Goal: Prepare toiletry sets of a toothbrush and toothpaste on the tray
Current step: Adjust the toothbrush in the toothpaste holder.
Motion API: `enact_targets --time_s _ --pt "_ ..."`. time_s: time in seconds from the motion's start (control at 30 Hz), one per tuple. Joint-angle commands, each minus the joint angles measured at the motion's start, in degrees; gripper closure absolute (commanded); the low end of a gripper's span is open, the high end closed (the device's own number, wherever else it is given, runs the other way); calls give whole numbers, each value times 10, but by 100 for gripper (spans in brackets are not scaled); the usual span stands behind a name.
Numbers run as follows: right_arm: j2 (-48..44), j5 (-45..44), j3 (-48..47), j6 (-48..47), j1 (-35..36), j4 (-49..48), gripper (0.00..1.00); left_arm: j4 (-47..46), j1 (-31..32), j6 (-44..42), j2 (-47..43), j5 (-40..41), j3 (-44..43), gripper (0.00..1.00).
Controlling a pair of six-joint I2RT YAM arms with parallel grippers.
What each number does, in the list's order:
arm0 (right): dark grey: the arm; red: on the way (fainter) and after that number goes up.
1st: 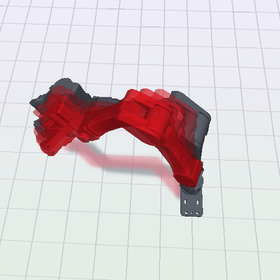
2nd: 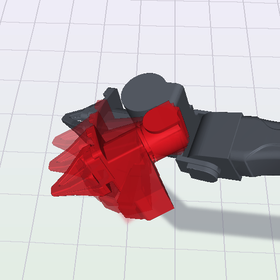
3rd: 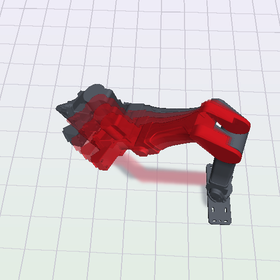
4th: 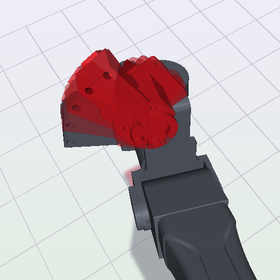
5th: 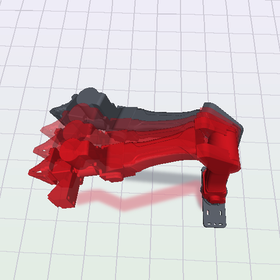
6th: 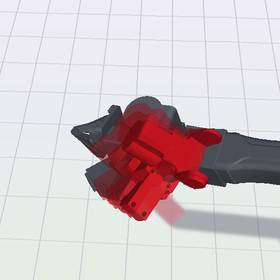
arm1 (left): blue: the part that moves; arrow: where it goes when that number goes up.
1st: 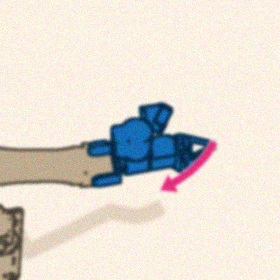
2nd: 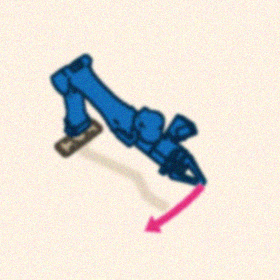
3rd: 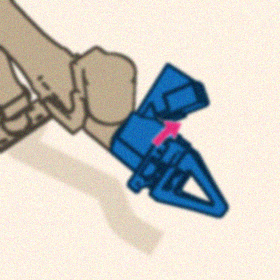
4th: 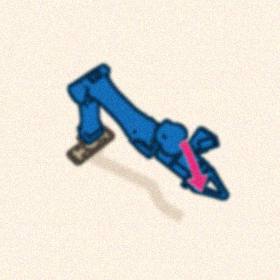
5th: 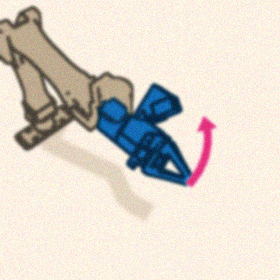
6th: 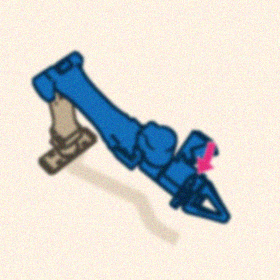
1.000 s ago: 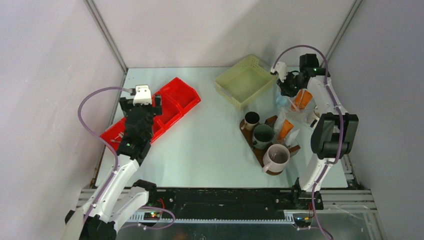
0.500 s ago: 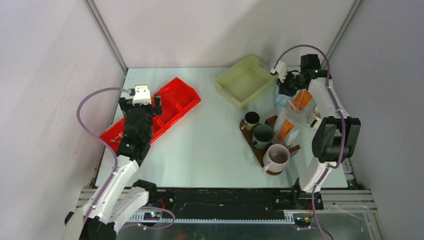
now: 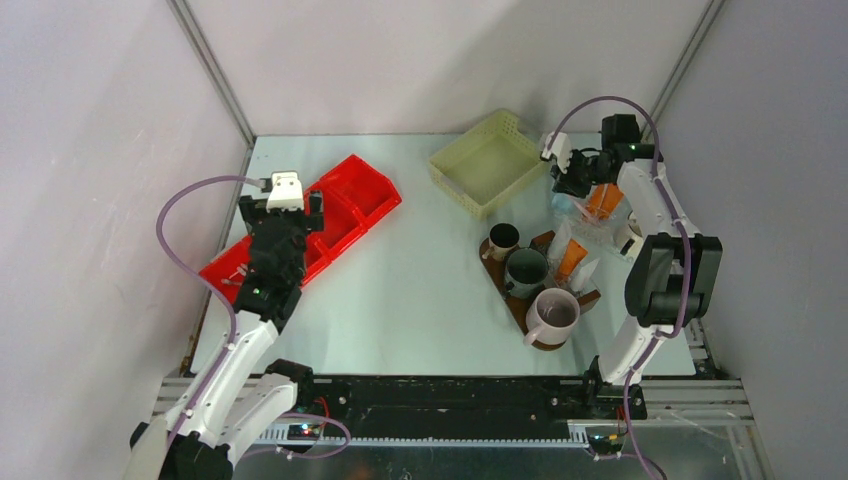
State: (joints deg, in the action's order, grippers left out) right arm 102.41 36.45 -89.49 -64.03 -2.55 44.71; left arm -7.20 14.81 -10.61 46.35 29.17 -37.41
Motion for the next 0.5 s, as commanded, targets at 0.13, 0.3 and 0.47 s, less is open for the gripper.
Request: enact_targets --time_s 0.13,0.3,0.47 --pt "-34 73 18 -121 -20 23 93 -23 -3 -12 -7 -9 2 2" --pt "-36 97 28 -149 -27 27 93 -23 -4 -14 -6 -10 1 2" --pt "-38 126 33 -166 -36 30 93 -23 -4 -15 -5 -11 1 2"
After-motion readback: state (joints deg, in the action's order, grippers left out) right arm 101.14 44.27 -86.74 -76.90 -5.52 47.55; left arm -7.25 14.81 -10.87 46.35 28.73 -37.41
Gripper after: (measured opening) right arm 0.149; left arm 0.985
